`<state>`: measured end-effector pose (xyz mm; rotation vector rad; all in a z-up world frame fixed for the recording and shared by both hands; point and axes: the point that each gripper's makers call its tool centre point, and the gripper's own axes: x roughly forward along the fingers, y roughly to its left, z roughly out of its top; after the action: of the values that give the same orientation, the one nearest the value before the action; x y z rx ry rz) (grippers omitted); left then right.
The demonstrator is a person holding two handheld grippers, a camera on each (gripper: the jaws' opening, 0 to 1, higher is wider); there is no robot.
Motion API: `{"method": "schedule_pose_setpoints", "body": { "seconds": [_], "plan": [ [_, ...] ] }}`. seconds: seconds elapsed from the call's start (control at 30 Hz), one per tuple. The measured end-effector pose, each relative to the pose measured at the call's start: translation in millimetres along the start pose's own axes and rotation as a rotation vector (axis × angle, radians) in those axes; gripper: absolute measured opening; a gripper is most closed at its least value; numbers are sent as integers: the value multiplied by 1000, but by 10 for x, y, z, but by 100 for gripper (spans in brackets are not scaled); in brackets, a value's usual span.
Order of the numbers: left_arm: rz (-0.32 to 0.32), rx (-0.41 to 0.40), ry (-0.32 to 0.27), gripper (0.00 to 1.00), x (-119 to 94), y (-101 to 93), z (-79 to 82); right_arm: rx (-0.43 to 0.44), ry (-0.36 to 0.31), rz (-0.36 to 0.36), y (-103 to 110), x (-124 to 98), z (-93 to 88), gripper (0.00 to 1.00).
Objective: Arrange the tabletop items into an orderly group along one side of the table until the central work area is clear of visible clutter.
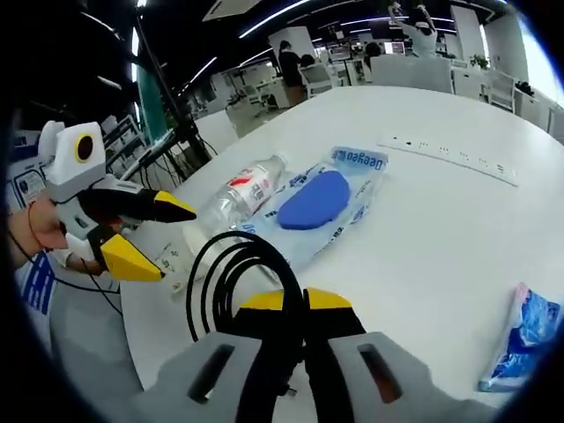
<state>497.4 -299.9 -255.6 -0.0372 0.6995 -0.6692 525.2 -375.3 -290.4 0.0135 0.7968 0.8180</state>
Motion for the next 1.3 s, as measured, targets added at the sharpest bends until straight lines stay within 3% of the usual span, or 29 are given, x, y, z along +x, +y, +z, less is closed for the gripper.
{"method": "schedule_pose_setpoints", "body": {
  "seconds": [0.23, 0.63, 0.9, 1.3],
  "plan": [
    [-25, 68, 10, 30, 58, -157, 39, 17, -44, -16, 71, -240, 57, 3],
    [-70, 114, -13, 11, 88, -496, 166, 55, -100, -68, 22, -653, 13, 3],
    [-114, 159, -3, 4, 113, -809, 179, 87, -130, -92, -38, -904, -99, 3],
    [-171, 236, 10, 4, 290, -1277, 302, 137, -178, -166, -233, -1358, -257, 3]
  ]
}}
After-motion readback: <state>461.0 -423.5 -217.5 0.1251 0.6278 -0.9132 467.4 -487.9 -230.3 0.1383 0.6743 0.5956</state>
